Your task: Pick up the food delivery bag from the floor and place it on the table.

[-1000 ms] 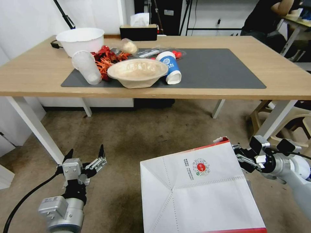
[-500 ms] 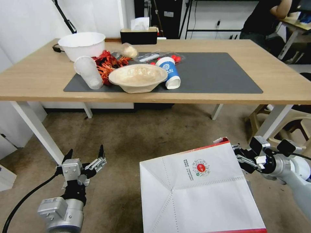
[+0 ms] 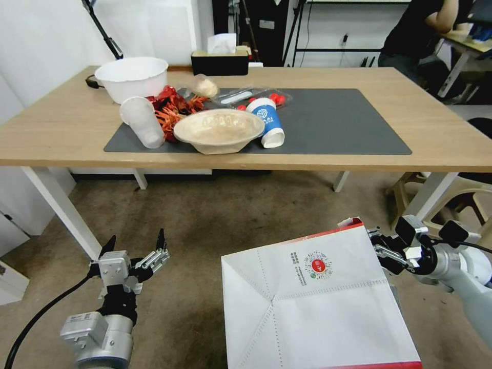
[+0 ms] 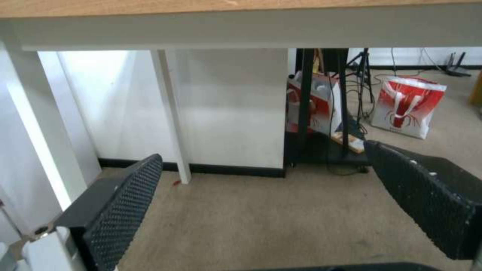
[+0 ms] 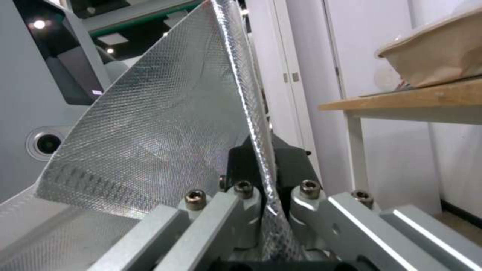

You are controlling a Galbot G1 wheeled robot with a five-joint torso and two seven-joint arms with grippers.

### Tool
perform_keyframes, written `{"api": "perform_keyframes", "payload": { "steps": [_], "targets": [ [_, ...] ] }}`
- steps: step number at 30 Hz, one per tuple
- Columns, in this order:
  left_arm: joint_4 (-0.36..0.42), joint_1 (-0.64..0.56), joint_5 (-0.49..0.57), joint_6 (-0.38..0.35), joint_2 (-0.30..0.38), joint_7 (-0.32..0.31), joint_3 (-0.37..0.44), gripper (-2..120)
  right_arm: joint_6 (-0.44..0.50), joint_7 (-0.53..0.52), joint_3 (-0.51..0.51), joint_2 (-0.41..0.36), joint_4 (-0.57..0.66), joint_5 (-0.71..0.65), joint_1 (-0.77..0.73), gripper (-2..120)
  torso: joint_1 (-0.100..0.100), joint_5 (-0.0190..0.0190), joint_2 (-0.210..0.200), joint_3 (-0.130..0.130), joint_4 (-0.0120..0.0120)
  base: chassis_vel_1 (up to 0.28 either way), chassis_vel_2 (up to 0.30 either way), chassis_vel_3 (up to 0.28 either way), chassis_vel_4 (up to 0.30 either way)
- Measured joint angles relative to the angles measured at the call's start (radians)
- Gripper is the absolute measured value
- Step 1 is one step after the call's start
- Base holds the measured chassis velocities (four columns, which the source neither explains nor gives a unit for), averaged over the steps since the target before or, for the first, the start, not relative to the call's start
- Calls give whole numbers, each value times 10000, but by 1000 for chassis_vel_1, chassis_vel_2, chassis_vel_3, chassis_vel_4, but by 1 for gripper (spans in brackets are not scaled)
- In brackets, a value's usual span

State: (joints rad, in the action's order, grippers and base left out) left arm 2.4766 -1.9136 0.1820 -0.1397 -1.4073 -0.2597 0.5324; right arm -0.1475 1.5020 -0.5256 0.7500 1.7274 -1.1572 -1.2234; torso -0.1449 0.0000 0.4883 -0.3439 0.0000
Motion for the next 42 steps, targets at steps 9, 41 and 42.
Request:
{"api": "perform_keyframes", "payload": {
  "steps": [9,41,42],
  "targets": [
    [-51,72,58,-3,72,-26,20,100,0,1,-2,-1,-17,26,26,0,-142,0,379,-235,0,0,0,0,0],
    [-75,97,61,-13,90,-38,55,100,26,-44,-26,3,0,47,0,0,-646,0,1679,-1031,0,0,0,0,0],
    [-76,93,57,-12,89,-38,53,100,27,-44,-28,0,0,47,-5,0,-684,0,1774,-1084,0,0,0,0,0]
  ]
}}
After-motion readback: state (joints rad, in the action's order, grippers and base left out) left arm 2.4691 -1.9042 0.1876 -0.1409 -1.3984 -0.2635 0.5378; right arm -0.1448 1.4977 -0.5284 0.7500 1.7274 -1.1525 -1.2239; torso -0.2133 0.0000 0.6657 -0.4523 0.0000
